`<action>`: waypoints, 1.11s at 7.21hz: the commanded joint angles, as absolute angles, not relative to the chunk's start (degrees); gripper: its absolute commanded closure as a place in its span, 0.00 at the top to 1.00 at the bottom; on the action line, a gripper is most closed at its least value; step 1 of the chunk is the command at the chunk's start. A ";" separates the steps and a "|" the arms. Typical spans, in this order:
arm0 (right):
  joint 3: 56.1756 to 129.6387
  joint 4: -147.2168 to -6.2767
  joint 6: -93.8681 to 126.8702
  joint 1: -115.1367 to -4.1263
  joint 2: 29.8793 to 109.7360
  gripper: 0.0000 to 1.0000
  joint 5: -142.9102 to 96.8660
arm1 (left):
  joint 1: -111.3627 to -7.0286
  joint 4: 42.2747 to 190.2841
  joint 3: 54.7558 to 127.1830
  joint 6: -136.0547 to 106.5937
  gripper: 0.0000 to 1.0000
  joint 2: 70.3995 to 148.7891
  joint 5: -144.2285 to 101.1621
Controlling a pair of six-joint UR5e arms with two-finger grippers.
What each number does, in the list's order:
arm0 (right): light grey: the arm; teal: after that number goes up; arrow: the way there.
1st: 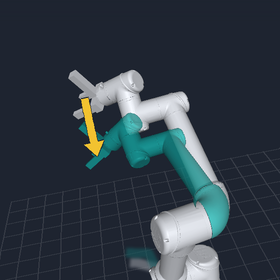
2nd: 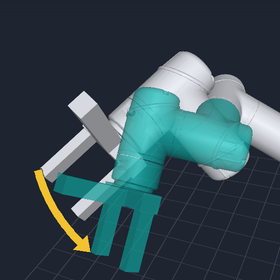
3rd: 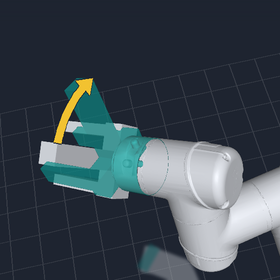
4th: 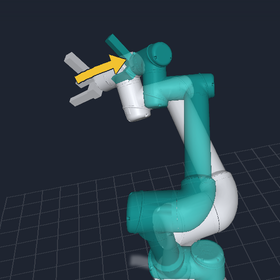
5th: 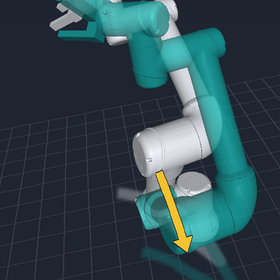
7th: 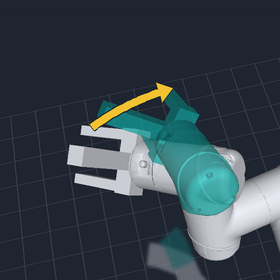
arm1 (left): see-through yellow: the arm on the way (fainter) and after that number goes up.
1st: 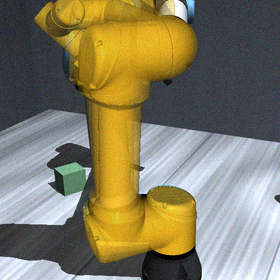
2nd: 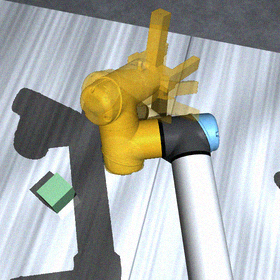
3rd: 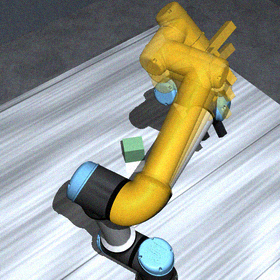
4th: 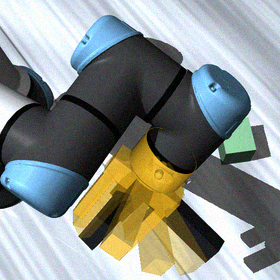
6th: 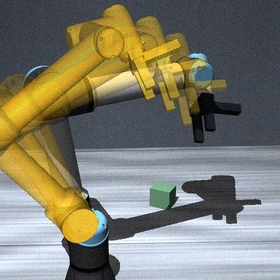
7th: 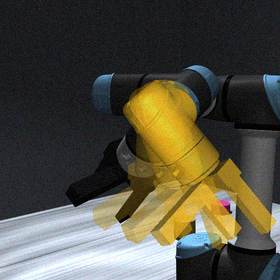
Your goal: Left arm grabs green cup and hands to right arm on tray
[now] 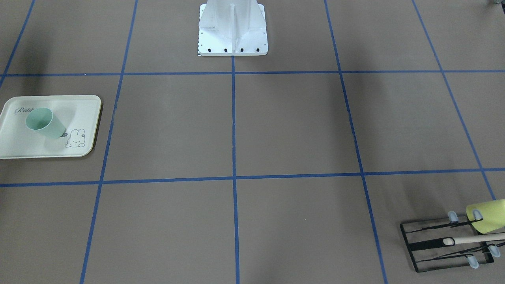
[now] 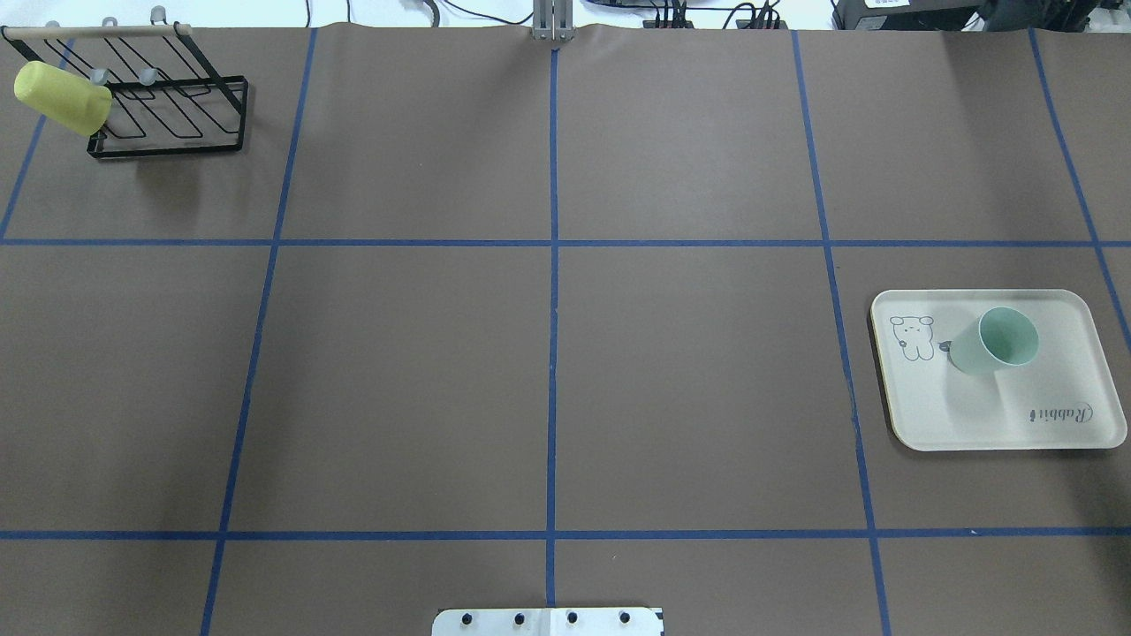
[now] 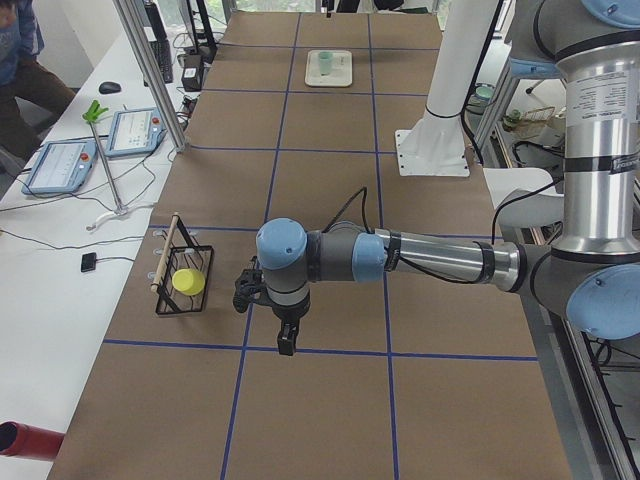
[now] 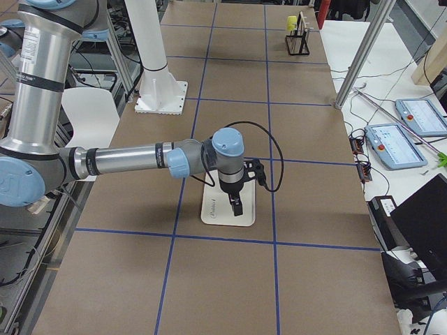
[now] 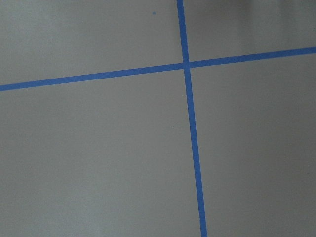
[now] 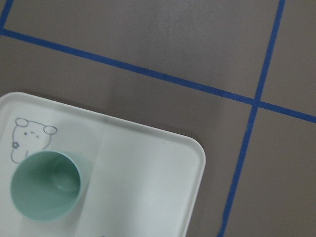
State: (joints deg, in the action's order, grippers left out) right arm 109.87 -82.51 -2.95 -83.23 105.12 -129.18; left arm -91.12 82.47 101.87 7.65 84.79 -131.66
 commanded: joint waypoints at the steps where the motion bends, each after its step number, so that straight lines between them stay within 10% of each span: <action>1: 109.77 -85.32 -6.51 -89.29 107.15 1.00 -129.46 | -91.05 82.35 101.87 7.65 1.00 84.73 -131.66; 8: 111.36 -94.48 -4.13 -89.12 101.60 1.00 -129.55 | -91.14 82.35 100.73 7.38 1.00 84.81 -130.87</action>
State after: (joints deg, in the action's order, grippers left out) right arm 111.42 -94.50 -3.84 -89.16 101.59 -129.41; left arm -91.13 82.34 101.07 7.40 84.45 -131.14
